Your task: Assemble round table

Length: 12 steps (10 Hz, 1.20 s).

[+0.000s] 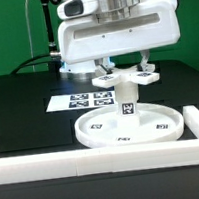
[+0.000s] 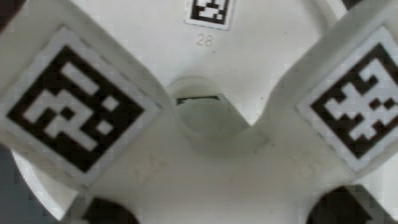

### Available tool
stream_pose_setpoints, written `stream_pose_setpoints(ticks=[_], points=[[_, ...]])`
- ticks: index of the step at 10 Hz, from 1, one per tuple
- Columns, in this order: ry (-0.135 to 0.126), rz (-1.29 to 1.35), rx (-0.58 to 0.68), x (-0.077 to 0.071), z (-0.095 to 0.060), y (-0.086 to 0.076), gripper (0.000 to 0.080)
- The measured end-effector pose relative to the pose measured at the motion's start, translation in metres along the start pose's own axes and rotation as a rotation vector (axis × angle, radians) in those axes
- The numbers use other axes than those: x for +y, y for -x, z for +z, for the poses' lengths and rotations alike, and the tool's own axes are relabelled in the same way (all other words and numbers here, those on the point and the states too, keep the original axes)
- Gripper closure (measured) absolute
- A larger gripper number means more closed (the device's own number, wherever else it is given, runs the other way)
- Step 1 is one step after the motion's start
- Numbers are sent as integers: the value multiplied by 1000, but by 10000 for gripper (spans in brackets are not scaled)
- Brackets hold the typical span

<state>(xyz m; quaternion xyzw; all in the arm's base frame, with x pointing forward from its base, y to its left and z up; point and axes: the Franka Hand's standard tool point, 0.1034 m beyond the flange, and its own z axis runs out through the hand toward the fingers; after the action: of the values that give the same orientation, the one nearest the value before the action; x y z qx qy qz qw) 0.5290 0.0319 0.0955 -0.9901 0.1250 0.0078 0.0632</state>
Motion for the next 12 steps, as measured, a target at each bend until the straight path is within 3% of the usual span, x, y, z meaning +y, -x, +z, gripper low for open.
stream_pose_setpoints(ticks=[6, 12], points=[[-10, 347, 8, -4, 0, 0, 348], [-63, 950, 34, -7, -1, -2, 348]])
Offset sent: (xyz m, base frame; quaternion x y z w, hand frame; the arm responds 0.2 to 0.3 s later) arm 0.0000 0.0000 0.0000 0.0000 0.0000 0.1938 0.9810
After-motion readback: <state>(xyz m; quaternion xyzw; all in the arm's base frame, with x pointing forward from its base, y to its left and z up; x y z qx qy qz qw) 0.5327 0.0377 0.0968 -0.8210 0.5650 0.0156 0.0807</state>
